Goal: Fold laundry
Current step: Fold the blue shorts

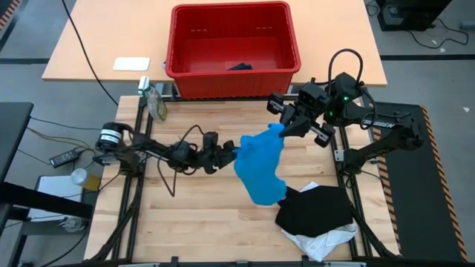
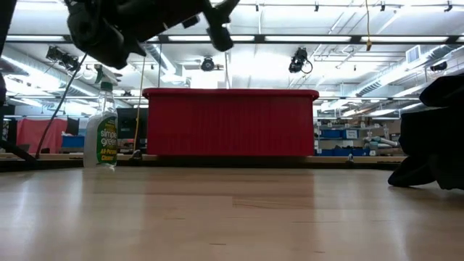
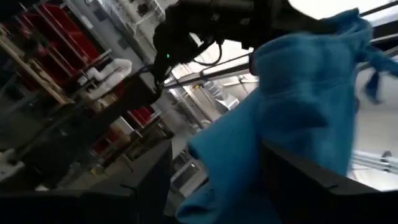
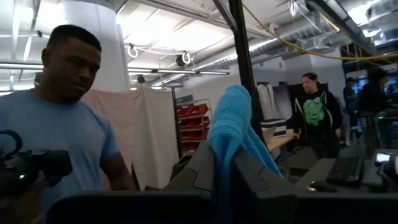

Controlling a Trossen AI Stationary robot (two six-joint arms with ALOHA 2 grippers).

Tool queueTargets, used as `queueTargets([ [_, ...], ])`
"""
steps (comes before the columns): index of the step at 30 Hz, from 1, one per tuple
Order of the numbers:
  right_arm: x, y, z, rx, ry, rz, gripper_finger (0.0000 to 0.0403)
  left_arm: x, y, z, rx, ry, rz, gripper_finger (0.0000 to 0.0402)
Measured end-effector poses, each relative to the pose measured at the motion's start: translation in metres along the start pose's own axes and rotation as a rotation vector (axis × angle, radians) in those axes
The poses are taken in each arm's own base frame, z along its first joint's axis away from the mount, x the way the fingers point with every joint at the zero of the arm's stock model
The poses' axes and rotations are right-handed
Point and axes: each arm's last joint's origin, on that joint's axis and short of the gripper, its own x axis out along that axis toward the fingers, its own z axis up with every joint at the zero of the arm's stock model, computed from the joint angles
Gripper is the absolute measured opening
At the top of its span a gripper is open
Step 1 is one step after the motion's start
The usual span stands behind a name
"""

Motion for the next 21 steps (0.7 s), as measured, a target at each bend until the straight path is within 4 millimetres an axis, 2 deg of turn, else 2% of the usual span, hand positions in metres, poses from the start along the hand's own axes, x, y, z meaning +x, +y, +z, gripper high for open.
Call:
queueTargets([
  [4,-0.001,-0.002,0.001,-0.022,-0.005,-0.018,0.0026,0.016,-0.002,-0.004,-0.024,0.022,-0.062,0.024],
  [13,-0.008,-0.007,0.002,0.045,0.028,-0.025,0.0026,0.054,-0.036,0.012,0.053,0.034,-0.323,0.024],
  [21,-0.024,0.005,0.017,0.074,0.043,-0.009,0.0025,0.065,-0.049,0.019,0.09,0.068,-0.435,0.024],
])
